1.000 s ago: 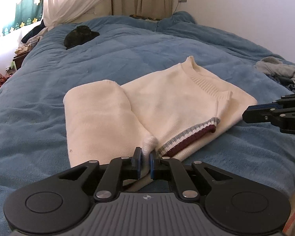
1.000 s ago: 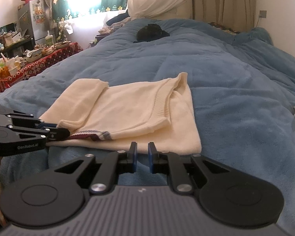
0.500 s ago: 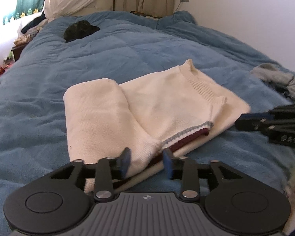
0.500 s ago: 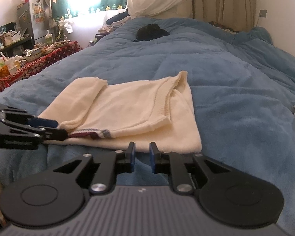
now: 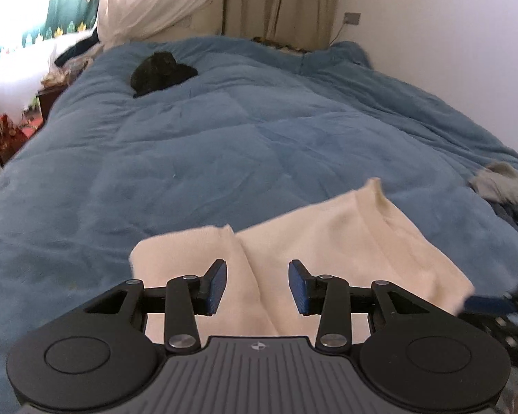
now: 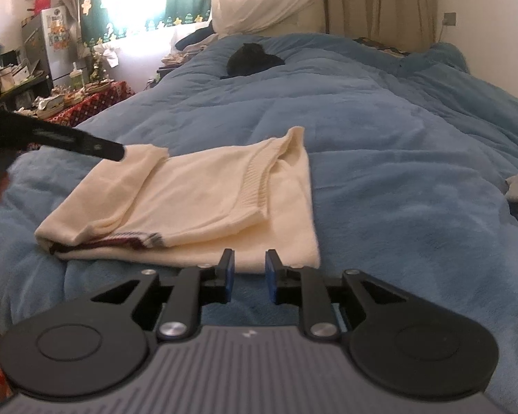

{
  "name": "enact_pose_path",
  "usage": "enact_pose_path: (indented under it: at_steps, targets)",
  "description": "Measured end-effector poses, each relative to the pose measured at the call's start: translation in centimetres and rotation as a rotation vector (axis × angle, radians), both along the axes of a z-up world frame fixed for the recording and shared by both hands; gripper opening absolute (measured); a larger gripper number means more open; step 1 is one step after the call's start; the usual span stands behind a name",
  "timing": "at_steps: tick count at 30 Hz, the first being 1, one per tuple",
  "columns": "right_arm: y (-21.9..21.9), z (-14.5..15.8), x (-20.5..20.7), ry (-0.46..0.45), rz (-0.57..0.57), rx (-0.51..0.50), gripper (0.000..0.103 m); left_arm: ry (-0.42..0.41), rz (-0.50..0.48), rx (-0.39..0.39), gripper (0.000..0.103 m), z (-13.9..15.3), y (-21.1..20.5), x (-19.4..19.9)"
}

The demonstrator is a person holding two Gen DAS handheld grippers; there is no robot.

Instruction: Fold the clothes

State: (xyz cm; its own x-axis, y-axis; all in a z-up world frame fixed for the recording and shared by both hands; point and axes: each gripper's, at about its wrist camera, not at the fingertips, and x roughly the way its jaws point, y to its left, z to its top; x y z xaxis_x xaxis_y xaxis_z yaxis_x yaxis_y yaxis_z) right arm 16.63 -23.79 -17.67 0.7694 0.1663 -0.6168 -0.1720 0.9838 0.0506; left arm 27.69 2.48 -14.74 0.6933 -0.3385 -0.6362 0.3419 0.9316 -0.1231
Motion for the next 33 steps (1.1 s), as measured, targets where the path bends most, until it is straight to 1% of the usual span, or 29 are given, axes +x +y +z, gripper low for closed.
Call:
enact_pose_path:
  at_steps: [2, 3, 5, 8, 10, 12, 14, 16, 17, 18, 19, 20, 23, 25, 27, 29, 30, 31, 33]
  targets:
    - [-0.2, 0.1, 0.5, -0.002, -0.009, -0.001, 0.022, 0.055, 0.016, -0.035, 0.039, -0.7, -0.1, 2.2]
    - [-0.3, 0.2, 0.8, -0.002, -0.012, -0.003, 0.022, 0.073, 0.023, -0.035, 0.039, -1.1, -0.3, 3.0]
    - [-0.5, 0.3, 1.3, -0.006, -0.013, -0.010, 0.022, 0.109, 0.038, -0.032, 0.039, -2.0, -0.7, 4.6]
    - [-0.9, 0.6, 1.9, -0.010, -0.023, -0.017, 0.023, 0.142, 0.069, 0.008, 0.039, -3.7, -1.1, 6.0]
    - [-1.2, 0.7, 2.1, -0.009, -0.034, -0.020, 0.023, 0.149, 0.068, 0.024, 0.039, -4.4, -1.4, 6.4]
    - [-1.6, 0.7, 2.4, -0.005, -0.042, -0.019, 0.024, 0.134, 0.058, 0.043, 0.039, -5.0, -1.7, 6.2]
    - [-1.8, 0.6, 2.7, -0.001, -0.044, -0.025, 0.025, 0.122, 0.060, 0.042, 0.039, -5.3, -1.6, 6.2]
    - [-1.9, 0.5, 3.0, 0.002, -0.048, -0.028, 0.025, 0.116, 0.069, 0.037, 0.030, -5.5, -1.4, 6.2]
    - [-2.0, 0.5, 3.1, 0.003, -0.050, -0.030, 0.025, 0.109, 0.083, 0.049, 0.016, -5.6, -1.3, 6.2]
    - [-2.1, 0.5, 3.1, 0.004, -0.053, -0.030, 0.025, 0.111, 0.089, 0.042, 0.010, -5.7, -1.0, 6.2]
    - [-2.2, 0.5, 3.2, 0.004, -0.056, -0.028, 0.025, 0.113, 0.095, 0.034, 0.009, -5.7, -0.8, 6.3]
    - [-2.2, 0.5, 3.1, 0.003, -0.059, -0.022, 0.025, 0.119, 0.100, 0.009, 0.006, -5.7, -0.3, 6.2]
    - [-2.3, 0.5, 3.0, 0.005, -0.062, -0.006, 0.025, 0.118, 0.111, -0.048, 0.004, -5.0, 0.3, 5.9]
    - [-2.2, 0.7, 2.9, 0.004, -0.055, -0.003, 0.025, 0.124, 0.111, -0.115, 0.004, -4.0, 0.7, 5.5]
    - [-2.0, 0.9, 2.9, 0.001, -0.045, 0.000, 0.025, 0.122, 0.111, -0.165, 0.004, -2.9, 0.8, 5.2]
    - [-1.7, 1.0, 2.9, 0.000, -0.038, -0.005, 0.025, 0.116, 0.105, -0.197, 0.004, -2.0, 0.7, 4.9]
    - [-1.6, 1.0, 3.0, 0.001, -0.037, -0.003, 0.025, 0.116, 0.102, -0.193, 0.004, -1.9, 0.5, 5.0]
    - [-1.6, 1.0, 3.0, 0.002, -0.037, -0.001, 0.025, 0.121, 0.103, -0.173, 0.004, -2.2, 0.2, 5.3]
    - [-1.4, 0.9, 3.1, 0.007, -0.040, -0.008, 0.025, 0.159, 0.119, -0.145, 0.005, -3.6, -0.1, 6.3]
